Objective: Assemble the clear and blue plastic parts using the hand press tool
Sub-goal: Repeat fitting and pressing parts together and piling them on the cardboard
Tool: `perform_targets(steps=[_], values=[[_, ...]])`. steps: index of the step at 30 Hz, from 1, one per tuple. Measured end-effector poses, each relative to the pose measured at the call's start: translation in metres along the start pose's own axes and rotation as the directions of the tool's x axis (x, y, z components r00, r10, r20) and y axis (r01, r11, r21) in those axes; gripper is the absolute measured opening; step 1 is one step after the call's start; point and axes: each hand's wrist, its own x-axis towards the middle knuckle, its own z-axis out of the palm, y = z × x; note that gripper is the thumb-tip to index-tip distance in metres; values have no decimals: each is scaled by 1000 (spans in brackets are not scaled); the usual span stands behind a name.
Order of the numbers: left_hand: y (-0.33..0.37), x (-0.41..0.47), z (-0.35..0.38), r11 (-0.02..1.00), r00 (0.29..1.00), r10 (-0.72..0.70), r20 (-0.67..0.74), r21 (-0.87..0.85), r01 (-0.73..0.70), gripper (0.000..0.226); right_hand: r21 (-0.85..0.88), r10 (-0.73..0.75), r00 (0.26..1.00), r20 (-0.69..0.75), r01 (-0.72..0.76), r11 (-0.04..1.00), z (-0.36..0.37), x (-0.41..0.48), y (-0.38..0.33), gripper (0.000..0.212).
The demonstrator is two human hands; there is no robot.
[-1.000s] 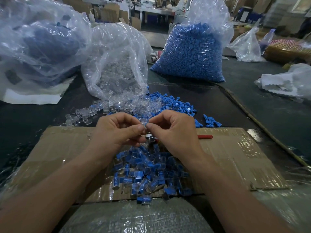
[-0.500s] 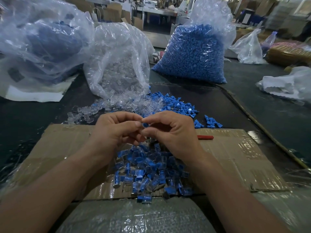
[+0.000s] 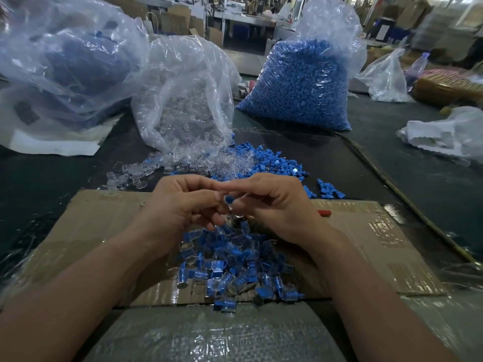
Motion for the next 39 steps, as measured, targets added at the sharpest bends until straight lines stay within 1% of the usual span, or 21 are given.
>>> perform_targets(steps=[4,10,19,22,29,31,34,39], values=[[0,-1,2,1000,1000,-21,7,10,21,10,13,-2,1000,12,2,1000,0,-1,0,37],[-2,-1,3,1000,1000,-20,-6,8,20,10,-64,-2,1000,24,3,998,-2,0,-1,22],[0,-2,1,996,997,-25,78,88,18,12,-132,9,995,96,4,991,-4,-1,-3,22],[-1,-2,2,998,998,-15,64,59,11,11,-158,12,998,64,-2,987,-2,-1,-4,17],[-2,0,0,1000,999,6,36,19,-7,15,-107,9,1000,-21,-11,994,1,0,-3,21],[-2,0,0,1000,999,10,40,5,-10,11,-98,7,999,-38,-11,995,1,0,-3,22],[-1,1,-1,1000,998,13,58,-1,-13,13,-85,11,998,-61,-16,996,2,0,-2,24],[0,0,-2,1000,998,14,69,-2,-14,14,-111,-7,996,-88,-3,994,3,-1,-2,23]])
